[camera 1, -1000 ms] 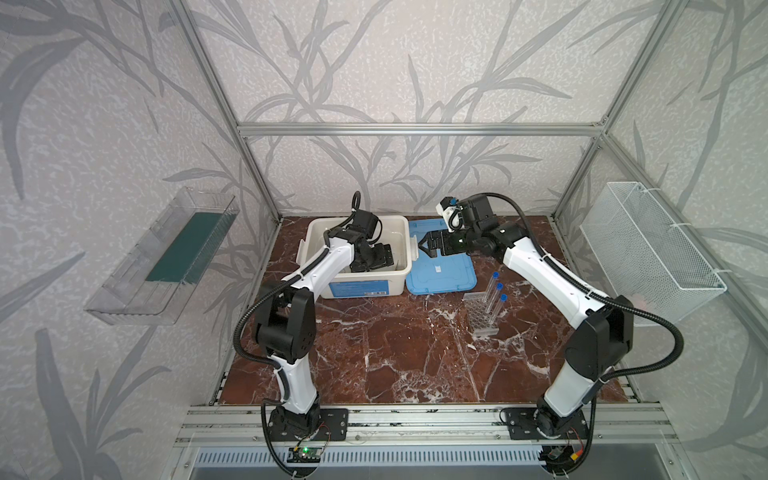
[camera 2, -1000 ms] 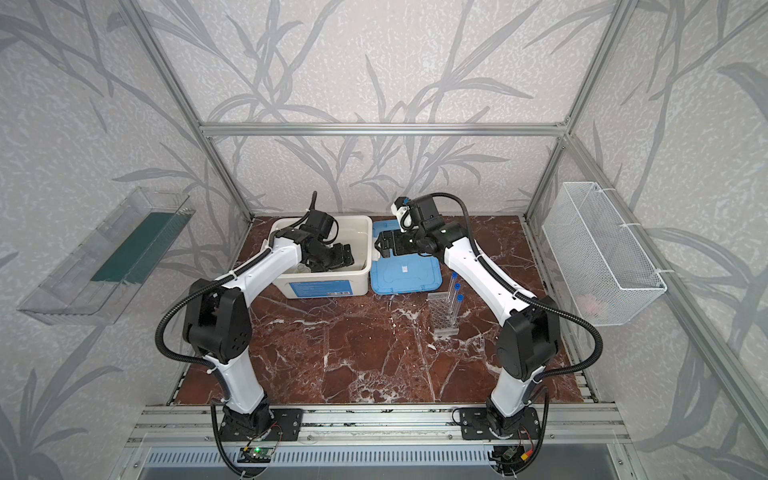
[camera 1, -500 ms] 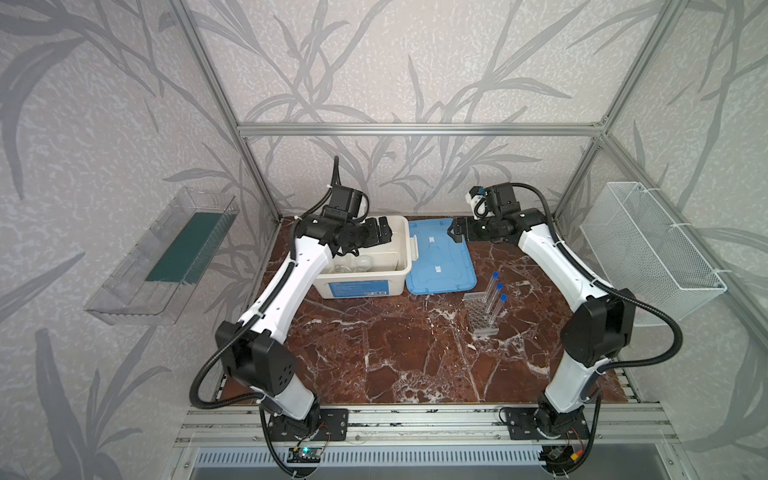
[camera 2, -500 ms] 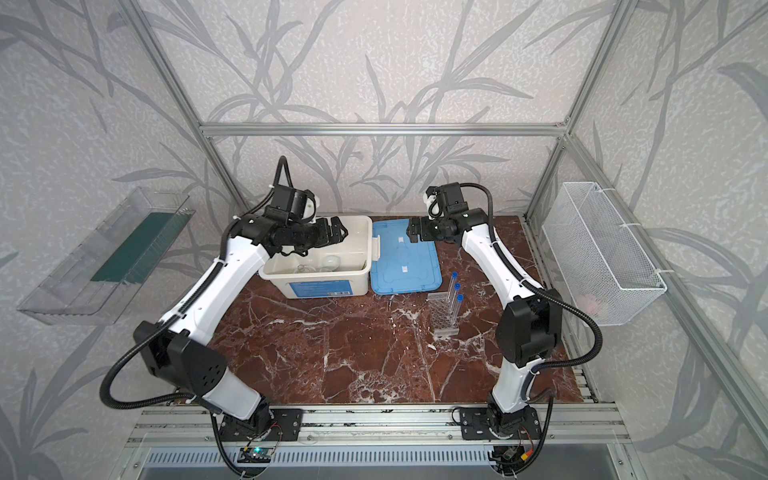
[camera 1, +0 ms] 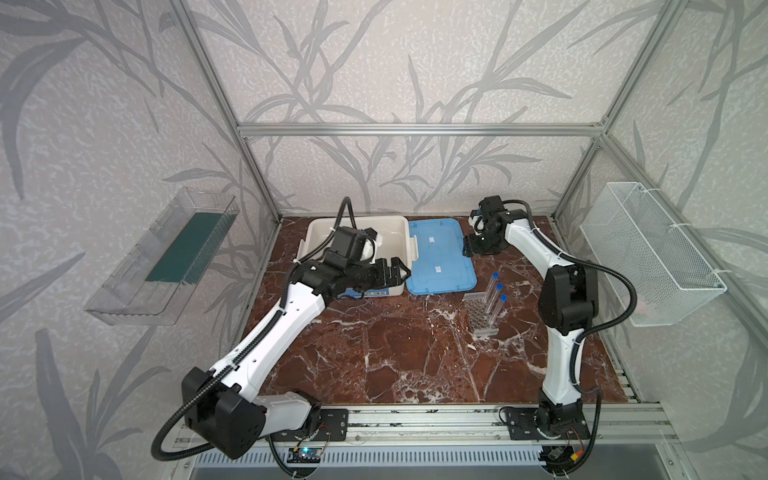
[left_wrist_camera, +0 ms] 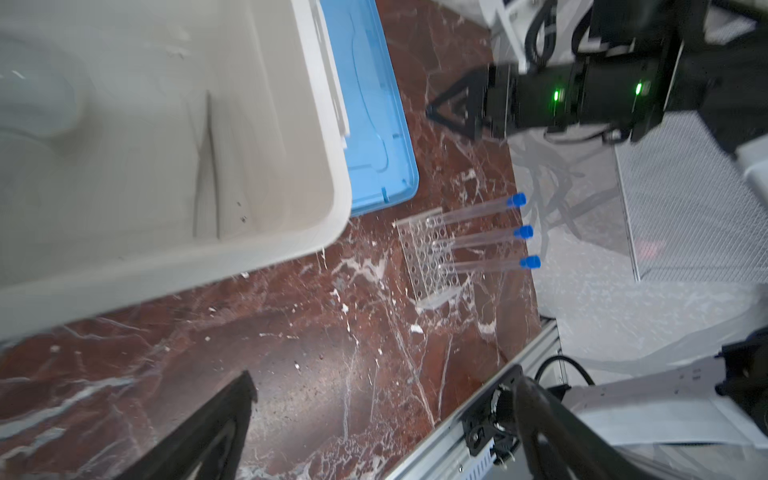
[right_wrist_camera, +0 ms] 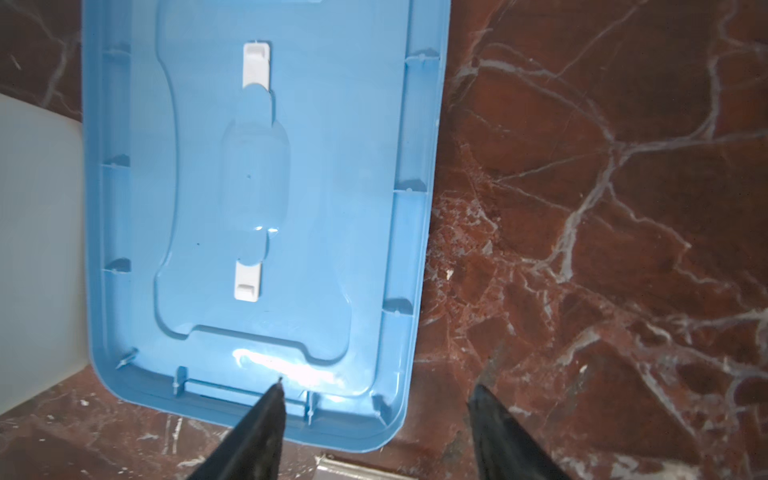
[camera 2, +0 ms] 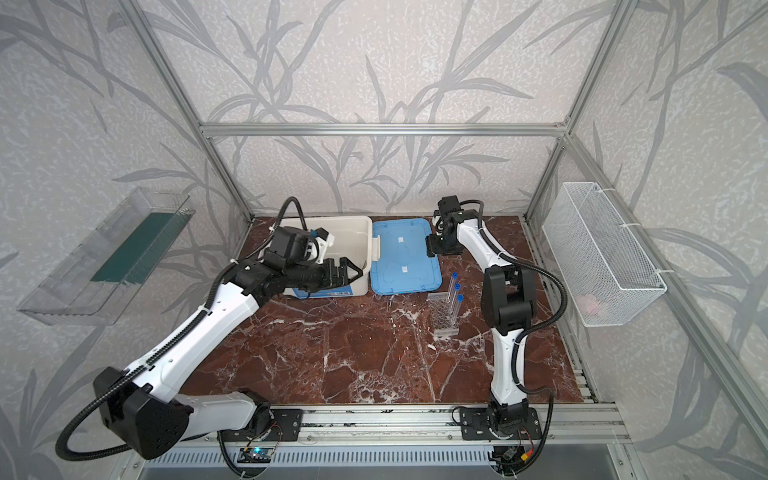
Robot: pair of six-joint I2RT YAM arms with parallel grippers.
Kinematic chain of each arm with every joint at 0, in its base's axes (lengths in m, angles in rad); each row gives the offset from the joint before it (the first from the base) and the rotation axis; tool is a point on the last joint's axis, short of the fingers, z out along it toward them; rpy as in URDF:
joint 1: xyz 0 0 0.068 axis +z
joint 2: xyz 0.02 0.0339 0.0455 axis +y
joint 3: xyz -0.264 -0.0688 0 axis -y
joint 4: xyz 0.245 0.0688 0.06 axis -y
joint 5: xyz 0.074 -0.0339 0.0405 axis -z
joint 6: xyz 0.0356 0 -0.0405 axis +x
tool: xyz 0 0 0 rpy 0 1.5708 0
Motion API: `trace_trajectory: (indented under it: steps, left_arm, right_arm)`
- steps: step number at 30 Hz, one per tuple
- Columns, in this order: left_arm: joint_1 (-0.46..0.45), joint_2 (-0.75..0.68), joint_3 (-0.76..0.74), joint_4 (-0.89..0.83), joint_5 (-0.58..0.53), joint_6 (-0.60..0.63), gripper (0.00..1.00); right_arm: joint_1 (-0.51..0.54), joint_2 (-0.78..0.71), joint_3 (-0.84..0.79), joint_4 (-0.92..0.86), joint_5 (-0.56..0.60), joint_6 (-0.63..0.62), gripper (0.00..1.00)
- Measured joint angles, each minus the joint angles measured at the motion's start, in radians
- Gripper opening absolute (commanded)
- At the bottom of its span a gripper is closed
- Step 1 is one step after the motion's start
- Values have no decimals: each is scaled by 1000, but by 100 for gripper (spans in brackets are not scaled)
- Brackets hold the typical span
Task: Organize the chemistry lab equipment
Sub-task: 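Draw the left arm back while the right gripper moves to the blue lid, then close the right gripper on the blue lid's edge and tilt it up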
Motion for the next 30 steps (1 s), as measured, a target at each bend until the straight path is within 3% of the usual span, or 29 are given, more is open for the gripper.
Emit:
trace_trajectory:
  steps: [8, 30]
  left_arm:
    - [-84, 2, -45, 76, 6, -31, 99]
    - [-103, -4, -140, 173, -4, -86, 98]
  right_arm:
    - [-10, 68, 16, -17, 8, -26, 46]
    - [-11, 281, 212, -53, 40, -51, 25]
